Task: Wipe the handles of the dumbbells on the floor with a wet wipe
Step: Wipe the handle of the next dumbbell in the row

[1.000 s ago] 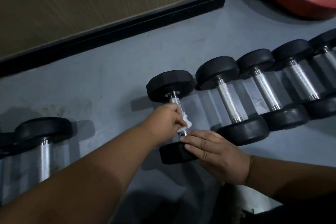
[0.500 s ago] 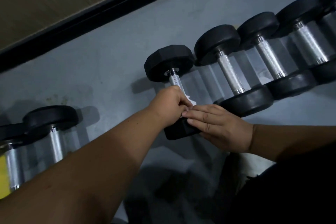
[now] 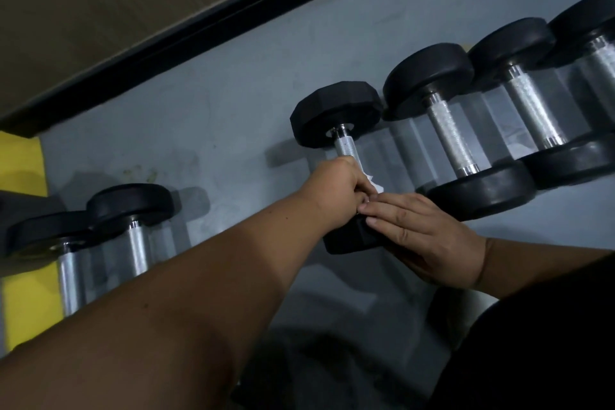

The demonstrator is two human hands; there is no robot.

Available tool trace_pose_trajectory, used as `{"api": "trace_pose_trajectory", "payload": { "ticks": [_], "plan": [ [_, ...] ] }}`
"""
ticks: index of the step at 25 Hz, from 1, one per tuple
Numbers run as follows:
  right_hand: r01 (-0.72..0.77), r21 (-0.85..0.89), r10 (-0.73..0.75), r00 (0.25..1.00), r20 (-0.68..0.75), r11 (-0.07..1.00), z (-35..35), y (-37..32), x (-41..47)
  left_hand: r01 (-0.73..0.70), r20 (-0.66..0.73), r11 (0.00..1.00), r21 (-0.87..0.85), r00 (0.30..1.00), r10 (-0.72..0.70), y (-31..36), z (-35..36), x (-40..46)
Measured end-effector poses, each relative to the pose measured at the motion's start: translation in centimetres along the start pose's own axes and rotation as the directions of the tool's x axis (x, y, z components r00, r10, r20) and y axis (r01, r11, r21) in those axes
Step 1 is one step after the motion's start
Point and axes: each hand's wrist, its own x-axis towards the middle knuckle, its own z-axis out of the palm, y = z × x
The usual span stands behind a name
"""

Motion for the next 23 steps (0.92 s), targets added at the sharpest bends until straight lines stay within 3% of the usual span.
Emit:
{"api": "trace_pose_trajectory", "payload": {
  "ticks": [11, 16, 23],
  "plan": [
    [-0.017, -0.003, 0.017, 0.999, 0.049, 1.0, -0.4, -0.2, 0.3, -0.08, 0.045, 0.997, -0.002, 0.996, 0.08, -1.0, -0.3, 0.3],
    [-0.006, -0.027, 0.007, 0.999, 0.038, 1.0, -0.2, -0.4, 0.3, -0.27, 0.089, 0.963, 0.013, 0.959, 0.268, -2.4, -0.9, 0.8],
    [-0.014, -0.019, 0.016, 0.994, 0.111, 1.0, -0.9, 0.0, 0.3, -0.394, -0.184, 0.91, -0.128, 0.911, 0.369, -5.6, -1.0, 2.4]
  ]
}}
